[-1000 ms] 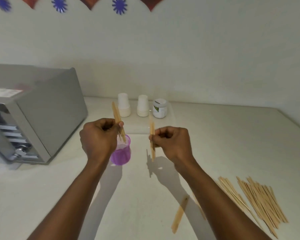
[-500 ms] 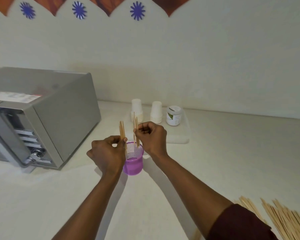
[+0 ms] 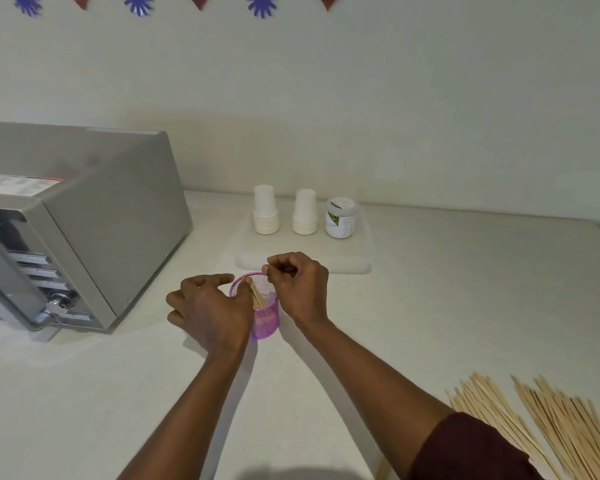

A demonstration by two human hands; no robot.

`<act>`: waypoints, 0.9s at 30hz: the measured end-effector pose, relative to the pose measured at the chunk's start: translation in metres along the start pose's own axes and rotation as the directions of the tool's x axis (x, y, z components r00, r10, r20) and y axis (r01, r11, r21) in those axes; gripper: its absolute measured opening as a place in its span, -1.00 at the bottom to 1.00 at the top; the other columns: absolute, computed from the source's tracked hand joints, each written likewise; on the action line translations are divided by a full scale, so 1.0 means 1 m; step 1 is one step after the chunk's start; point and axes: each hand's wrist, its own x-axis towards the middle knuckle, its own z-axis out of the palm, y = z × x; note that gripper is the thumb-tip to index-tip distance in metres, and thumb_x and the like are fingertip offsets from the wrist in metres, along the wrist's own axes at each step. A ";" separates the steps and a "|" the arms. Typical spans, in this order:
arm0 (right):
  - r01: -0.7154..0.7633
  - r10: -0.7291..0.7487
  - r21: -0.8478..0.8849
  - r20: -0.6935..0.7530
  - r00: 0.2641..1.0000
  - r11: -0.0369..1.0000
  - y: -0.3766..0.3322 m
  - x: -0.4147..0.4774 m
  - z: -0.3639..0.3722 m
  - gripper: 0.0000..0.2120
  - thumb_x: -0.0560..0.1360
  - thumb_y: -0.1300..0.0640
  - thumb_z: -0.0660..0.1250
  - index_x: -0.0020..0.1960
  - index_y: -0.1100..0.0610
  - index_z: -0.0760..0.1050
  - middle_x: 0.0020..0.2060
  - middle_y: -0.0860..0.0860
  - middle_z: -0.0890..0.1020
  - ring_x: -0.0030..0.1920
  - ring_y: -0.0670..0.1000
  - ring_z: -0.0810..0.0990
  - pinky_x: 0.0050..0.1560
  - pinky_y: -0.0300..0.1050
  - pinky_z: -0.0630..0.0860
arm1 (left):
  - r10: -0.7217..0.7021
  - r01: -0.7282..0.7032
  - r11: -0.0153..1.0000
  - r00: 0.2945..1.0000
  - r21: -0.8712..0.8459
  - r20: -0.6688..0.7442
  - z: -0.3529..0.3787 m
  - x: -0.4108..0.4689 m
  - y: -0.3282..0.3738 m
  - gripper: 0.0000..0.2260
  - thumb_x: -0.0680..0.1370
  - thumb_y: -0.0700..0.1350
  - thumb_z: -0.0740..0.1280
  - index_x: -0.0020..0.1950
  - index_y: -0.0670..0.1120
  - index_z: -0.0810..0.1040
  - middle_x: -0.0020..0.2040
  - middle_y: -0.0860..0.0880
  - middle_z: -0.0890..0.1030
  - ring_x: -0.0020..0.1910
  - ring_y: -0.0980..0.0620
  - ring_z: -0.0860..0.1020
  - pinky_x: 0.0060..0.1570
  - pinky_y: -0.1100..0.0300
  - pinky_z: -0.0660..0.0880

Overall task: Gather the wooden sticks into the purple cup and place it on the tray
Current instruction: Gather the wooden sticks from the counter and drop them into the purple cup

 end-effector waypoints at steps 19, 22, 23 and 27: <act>-0.343 0.301 -0.240 -0.195 0.934 0.908 0.035 -0.141 -0.204 -0.91 0.47 0.17 0.55 -0.09 -0.02 0.75 -0.24 -0.19 0.76 -0.18 -0.17 0.71 -0.08 -0.26 0.65 | 0.243 -0.342 0.938 0.769 0.059 0.592 -0.034 -0.174 0.025 -0.58 0.52 0.40 0.37 -0.02 0.05 0.64 0.01 0.03 0.65 0.13 -0.13 0.57 0.13 -0.01 0.46; -0.415 0.349 -0.398 -0.230 0.908 0.818 0.038 -0.150 -0.238 -0.94 0.47 0.09 0.57 -0.07 -0.02 0.74 -0.25 -0.20 0.72 -0.20 -0.23 0.68 -0.09 -0.28 0.60 | 0.176 -0.471 0.851 0.671 0.232 0.720 -0.028 -0.201 0.024 -0.31 0.47 0.58 0.17 0.19 0.00 0.54 0.15 0.01 0.63 0.20 -0.06 0.59 0.02 0.05 0.49; -0.435 0.370 -0.433 -0.231 0.900 0.789 0.038 -0.152 -0.247 -0.93 0.47 0.07 0.58 -0.06 -0.02 0.73 -0.26 -0.21 0.71 -0.20 -0.24 0.67 -0.11 -0.29 0.59 | 0.166 -0.480 0.845 0.657 0.237 0.736 -0.027 -0.208 0.024 -0.30 0.47 0.57 0.19 0.21 0.00 0.51 0.16 0.02 0.62 0.20 -0.04 0.59 -0.06 0.09 0.45; -0.479 0.422 -0.539 -0.234 0.876 0.693 0.037 -0.164 -0.261 -0.81 0.46 -0.07 0.58 -0.05 0.02 0.70 -0.24 -0.17 0.68 -0.16 -0.09 0.68 -0.04 -0.08 0.65 | 0.200 -0.579 0.781 0.588 0.235 0.783 -0.028 -0.228 0.024 -0.41 0.50 0.39 0.42 0.30 -0.03 0.49 0.19 0.02 0.54 0.20 0.03 0.57 -0.13 0.18 0.39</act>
